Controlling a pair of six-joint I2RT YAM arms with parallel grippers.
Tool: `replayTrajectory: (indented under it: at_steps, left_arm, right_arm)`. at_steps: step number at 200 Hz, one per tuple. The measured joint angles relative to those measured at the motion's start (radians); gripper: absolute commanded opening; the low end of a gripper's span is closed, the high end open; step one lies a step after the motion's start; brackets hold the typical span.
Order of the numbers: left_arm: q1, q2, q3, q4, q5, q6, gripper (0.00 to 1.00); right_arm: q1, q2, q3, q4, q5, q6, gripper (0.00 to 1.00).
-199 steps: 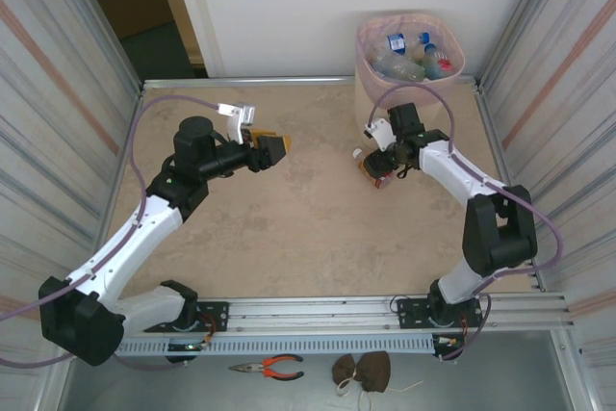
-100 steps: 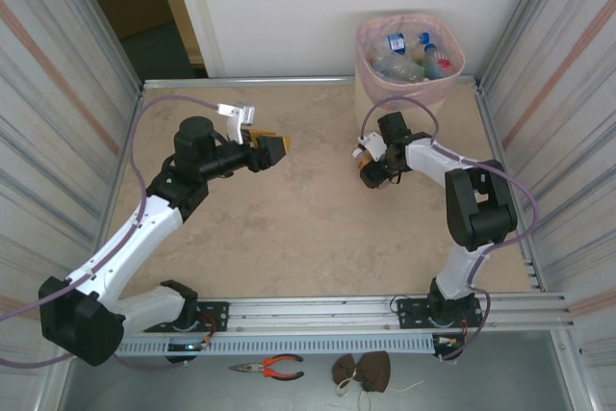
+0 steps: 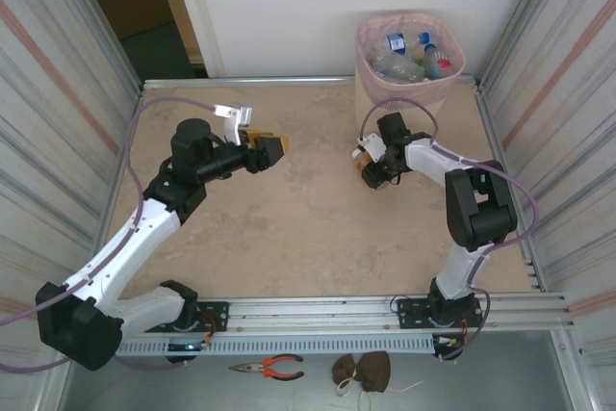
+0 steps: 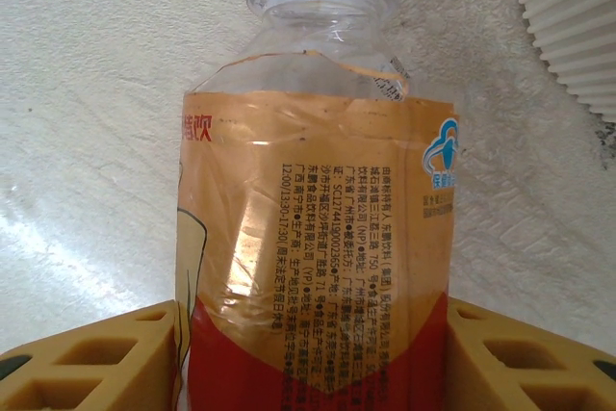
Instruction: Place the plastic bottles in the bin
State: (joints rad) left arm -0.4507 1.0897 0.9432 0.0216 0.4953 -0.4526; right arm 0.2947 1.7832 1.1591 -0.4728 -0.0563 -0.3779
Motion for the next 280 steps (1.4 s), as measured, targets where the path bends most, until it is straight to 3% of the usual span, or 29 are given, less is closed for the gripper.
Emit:
replayTrajectory:
  at_steps: [40,78,122,164,228,280]
  left_arm:
    - [0.0,-0.002,-0.006,0.0,0.0,0.0,0.64]
    - [0.0,-0.002,-0.008,0.001,0.0,0.0,0.64]
    - [0.0,-0.002,-0.008,0.001,-0.001,0.0,0.64]
    - [0.0,-0.002,-0.009,0.002,-0.003,0.0,0.63]
    - [0.0,-0.002,-0.01,0.002,-0.008,0.003,0.64]
    - [0.018,-0.001,-0.01,0.001,-0.009,0.004,0.64]
  right_arm:
    - [0.0,-0.11,0.003,-0.049,-0.056,0.003,0.56]
    - [-0.017,-0.246,0.056,-0.097,-0.201,0.03,0.56]
    - [-0.097,-0.358,0.17,-0.106,-0.391,0.096,0.56]
    - [-0.179,-0.367,0.322,-0.103,-0.523,0.176,0.56]
    - [-0.333,-0.226,0.653,-0.076,-0.563,0.403,0.51]
    - [-0.349,0.007,0.977,-0.255,-0.397,0.401,0.49]
